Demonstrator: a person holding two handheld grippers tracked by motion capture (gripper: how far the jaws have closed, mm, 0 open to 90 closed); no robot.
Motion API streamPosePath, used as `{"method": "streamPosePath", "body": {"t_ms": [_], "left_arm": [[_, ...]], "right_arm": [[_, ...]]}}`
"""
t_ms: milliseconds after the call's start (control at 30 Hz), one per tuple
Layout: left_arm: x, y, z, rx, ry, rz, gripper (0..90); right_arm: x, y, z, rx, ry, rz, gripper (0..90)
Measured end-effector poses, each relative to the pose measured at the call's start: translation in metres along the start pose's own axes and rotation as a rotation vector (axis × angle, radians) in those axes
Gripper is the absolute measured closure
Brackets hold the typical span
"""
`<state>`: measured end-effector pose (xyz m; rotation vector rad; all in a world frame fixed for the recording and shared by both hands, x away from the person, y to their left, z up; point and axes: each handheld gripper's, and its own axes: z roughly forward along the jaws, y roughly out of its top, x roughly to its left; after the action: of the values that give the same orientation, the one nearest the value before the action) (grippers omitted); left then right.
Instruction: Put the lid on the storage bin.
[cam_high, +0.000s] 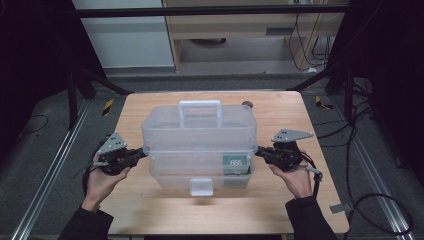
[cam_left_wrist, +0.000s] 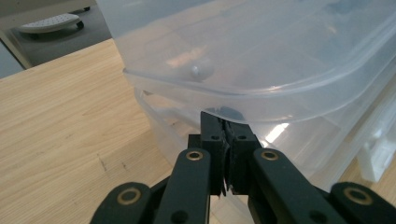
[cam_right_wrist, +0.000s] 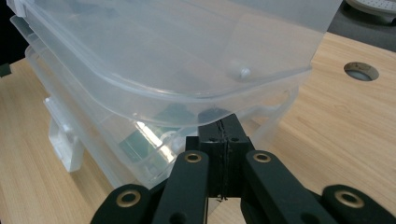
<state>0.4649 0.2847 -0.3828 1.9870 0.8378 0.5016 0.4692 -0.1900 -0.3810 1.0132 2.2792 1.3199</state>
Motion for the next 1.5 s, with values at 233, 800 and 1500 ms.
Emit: {"method": "streamPosePath", "body": {"t_ms": [233,800,1500], "left_arm": [[-0.003,-0.009,0.001,0.031,0.003,0.003,86.6],[0.002,-0.031,0.016,0.149,0.048,0.026,87.1],[0.046,-0.073,0.034,0.152,0.275,-0.118,36.5]], "right_arm": [[0.004,-0.011,-0.001,0.020,-0.012,-0.011,89.4],[0.006,-0.031,0.001,0.096,-0.032,-0.019,89.7],[-0.062,-0.084,0.002,0.065,-0.337,0.169,27.0]]}}
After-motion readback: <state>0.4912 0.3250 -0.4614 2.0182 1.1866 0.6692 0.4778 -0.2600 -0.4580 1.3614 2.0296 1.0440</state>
